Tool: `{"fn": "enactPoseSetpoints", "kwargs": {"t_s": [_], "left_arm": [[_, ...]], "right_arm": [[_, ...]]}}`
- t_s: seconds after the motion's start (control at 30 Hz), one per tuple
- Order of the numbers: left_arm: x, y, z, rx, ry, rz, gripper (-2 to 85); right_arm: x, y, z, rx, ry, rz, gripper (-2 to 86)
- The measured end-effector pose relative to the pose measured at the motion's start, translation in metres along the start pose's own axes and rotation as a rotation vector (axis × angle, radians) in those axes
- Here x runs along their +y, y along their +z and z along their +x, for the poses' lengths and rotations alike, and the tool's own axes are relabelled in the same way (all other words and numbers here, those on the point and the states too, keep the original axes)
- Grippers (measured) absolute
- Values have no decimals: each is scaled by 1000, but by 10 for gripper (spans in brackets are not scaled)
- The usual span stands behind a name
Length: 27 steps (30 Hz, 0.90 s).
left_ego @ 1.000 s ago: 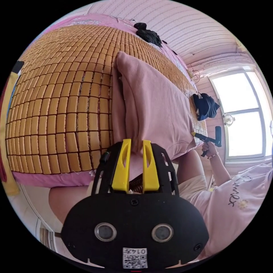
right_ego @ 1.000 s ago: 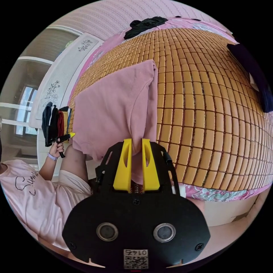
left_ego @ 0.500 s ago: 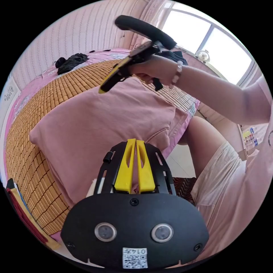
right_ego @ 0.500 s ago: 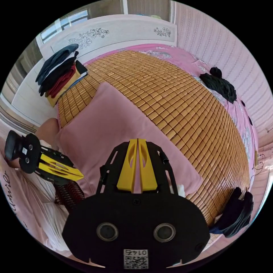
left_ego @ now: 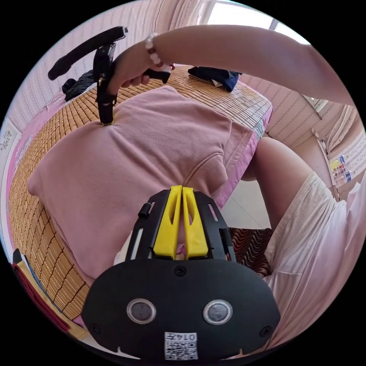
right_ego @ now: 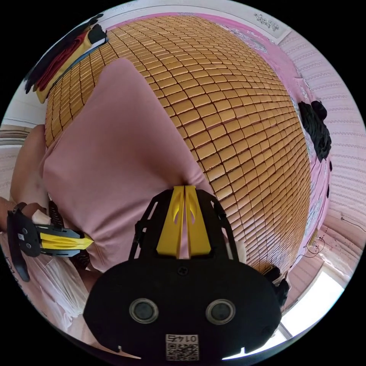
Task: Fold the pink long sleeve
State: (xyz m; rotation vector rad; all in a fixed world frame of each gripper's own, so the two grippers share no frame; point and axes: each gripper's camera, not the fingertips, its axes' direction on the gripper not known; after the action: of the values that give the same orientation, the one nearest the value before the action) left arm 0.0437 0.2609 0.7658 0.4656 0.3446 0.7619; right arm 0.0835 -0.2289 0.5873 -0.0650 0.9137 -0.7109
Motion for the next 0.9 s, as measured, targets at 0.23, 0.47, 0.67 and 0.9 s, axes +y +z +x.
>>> {"fn": "enactPoseSetpoints", "kwargs": {"t_s": [0.23, 0.47, 0.67, 0.9], "left_arm": [[3, 17, 8, 0, 0, 3, -10], [14, 23, 21, -31, 43, 39, -10], [27, 10, 36, 81, 102, 140, -5], [15, 11, 23, 157, 75, 317, 91]], "right_arm": [[-28, 7, 21, -137, -110, -219, -4], [-8, 15, 31, -141, -84, -244, -5], [151, -11, 47, -241, 188, 323, -5], [400, 40, 39, -360, 655, 219, 99]]}}
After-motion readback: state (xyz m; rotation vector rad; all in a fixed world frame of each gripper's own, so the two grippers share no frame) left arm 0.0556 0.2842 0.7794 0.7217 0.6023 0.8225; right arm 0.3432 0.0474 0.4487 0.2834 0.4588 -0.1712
